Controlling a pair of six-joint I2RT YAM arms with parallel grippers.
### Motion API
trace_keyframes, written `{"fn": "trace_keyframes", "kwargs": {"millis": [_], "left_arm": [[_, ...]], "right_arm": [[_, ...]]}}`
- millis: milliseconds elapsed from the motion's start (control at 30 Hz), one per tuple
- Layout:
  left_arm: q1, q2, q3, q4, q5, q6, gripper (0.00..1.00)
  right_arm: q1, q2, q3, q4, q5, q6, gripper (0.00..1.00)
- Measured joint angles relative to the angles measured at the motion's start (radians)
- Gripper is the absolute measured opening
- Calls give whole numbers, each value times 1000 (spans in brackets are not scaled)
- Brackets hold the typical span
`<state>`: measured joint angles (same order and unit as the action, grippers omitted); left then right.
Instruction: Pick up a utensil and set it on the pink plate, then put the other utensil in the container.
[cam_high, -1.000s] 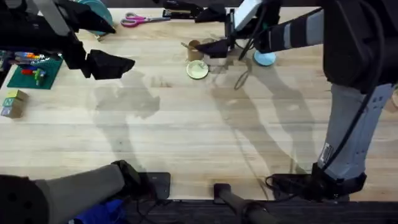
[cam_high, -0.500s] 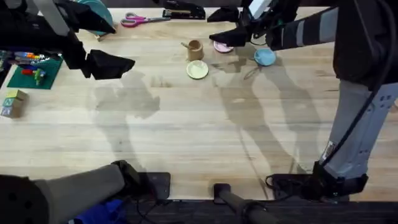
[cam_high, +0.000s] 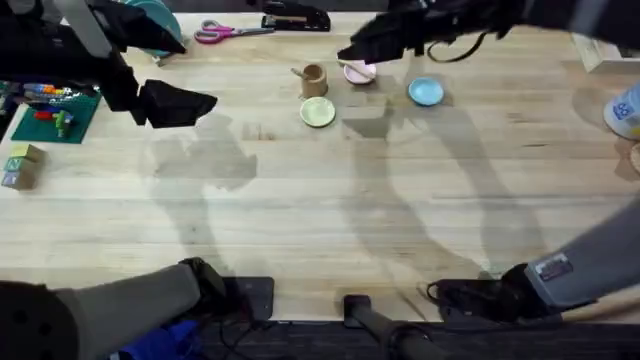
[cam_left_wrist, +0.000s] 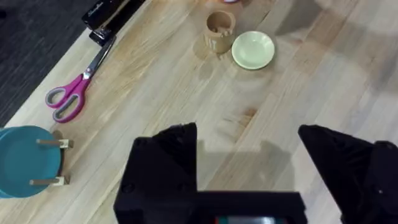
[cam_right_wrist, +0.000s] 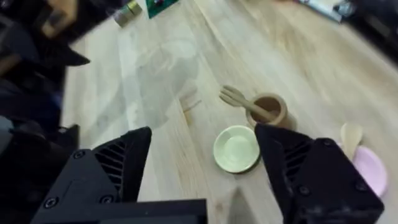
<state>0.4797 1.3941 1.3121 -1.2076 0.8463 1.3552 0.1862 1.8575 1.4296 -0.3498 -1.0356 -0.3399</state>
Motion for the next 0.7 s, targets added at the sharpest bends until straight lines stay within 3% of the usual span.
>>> {"fn": "trace_keyframes", "kwargs": {"millis": [367, 700], "left_arm": [[0, 0, 0, 0, 0, 0, 993], [0, 0, 0, 0, 0, 0, 993]], "right_arm": [[100, -350, 0, -270, 371, -110, 997], [55, -550, 0, -534, 541, -119, 997]]}}
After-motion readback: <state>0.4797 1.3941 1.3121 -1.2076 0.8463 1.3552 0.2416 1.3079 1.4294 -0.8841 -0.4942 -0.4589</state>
